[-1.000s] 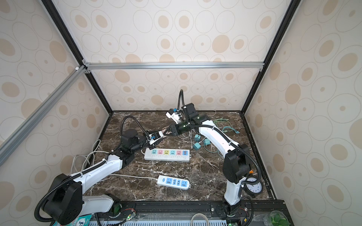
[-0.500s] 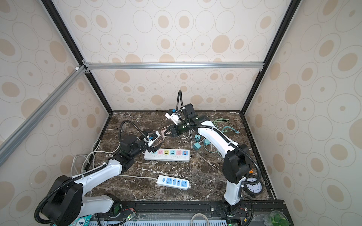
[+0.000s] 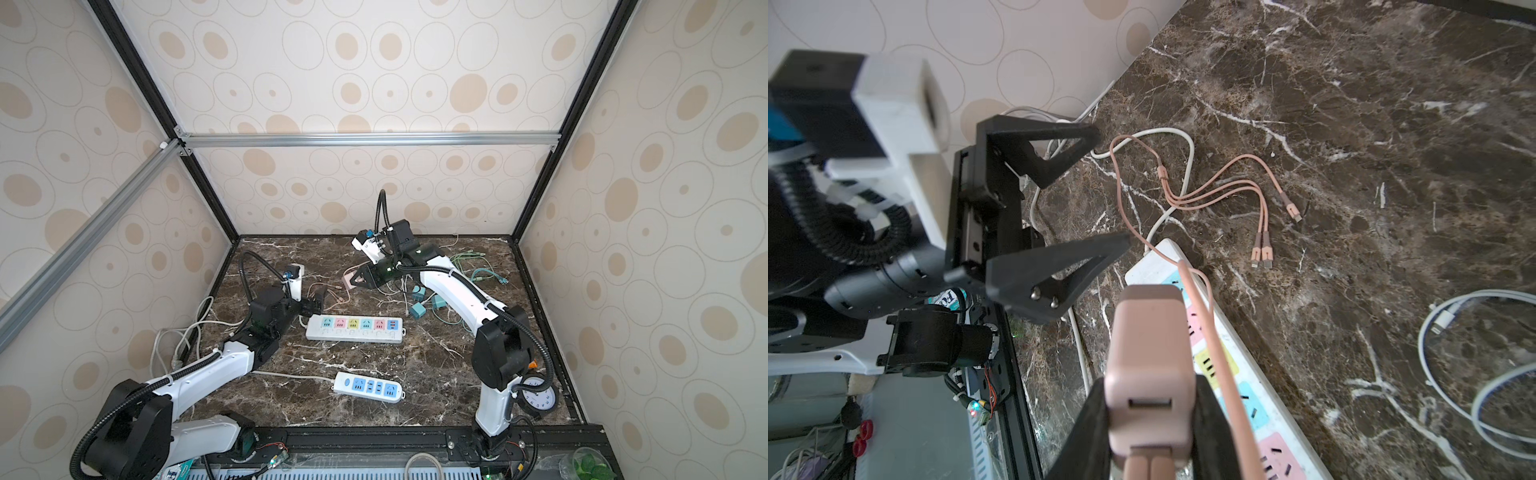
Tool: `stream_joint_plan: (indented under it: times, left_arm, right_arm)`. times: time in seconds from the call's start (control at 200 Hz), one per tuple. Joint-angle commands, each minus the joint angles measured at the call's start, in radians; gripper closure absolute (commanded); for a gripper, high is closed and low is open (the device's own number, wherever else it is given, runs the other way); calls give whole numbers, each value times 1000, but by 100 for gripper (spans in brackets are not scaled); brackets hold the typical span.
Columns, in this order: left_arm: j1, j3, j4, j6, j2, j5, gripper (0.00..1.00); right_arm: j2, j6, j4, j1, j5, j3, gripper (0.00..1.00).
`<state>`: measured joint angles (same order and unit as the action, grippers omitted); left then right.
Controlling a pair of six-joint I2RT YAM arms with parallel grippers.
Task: Insert the plug
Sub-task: 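Open the left gripper and draw it back while the right gripper holds the charger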
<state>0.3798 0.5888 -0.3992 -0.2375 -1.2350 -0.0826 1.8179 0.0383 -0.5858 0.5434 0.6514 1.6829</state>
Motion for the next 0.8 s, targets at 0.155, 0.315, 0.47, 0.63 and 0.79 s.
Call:
stream_joint_plan:
  times: [0.155, 0.315, 0.47, 0.63, 0.79]
  left_arm:
    - [-77, 27, 210, -358, -1, -30, 6]
    - [-102, 7, 150, -433, -25, 30, 12]
    - [-108, -8, 54, -478, -76, 55, 18]
    - [-120, 31, 55, -487, -131, 50, 41]
    - [-183, 32, 51, -474, -105, 16, 99]
  right_arm:
    - [0, -15, 20, 4, -1, 14, 100]
    - [0, -20, 17, 7, 2, 15, 100]
    - [1, -29, 16, 10, 13, 17, 100]
    - [-3, -54, 3, 18, 17, 20, 100]
    - [-3, -126, -37, 31, 20, 32, 100]
